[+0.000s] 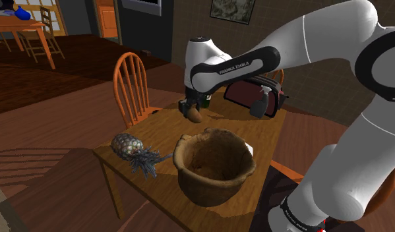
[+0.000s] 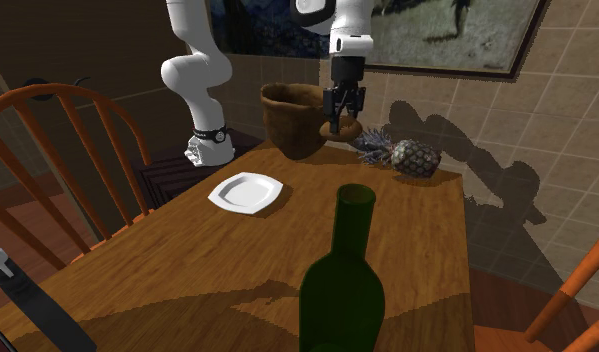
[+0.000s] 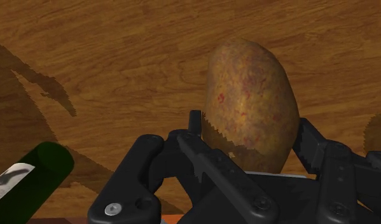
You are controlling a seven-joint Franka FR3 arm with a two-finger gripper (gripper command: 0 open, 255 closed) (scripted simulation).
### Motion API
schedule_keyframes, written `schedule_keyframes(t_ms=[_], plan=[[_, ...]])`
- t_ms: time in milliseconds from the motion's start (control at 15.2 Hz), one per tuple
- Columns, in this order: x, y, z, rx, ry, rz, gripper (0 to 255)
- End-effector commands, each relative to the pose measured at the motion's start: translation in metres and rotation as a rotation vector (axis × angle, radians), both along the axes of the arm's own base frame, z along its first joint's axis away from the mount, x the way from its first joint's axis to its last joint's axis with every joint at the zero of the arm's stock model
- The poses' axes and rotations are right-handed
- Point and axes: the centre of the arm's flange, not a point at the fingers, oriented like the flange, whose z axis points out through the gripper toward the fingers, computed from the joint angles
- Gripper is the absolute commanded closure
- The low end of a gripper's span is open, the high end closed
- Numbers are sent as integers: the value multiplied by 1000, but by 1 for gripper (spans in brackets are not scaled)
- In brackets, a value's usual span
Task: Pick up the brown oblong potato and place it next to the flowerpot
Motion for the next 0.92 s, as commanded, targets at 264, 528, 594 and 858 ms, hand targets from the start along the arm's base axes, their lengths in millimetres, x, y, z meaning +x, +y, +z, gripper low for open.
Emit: schedule_keyframes(t_ms=[264,528,594,858], plan=[[-1,2,-33,0,-1,0,255],[-1,2,-54,0,-1,0,255],[-1,2,-59,0,-1,0,255],[-1,2,-80,0,-1,0,255]])
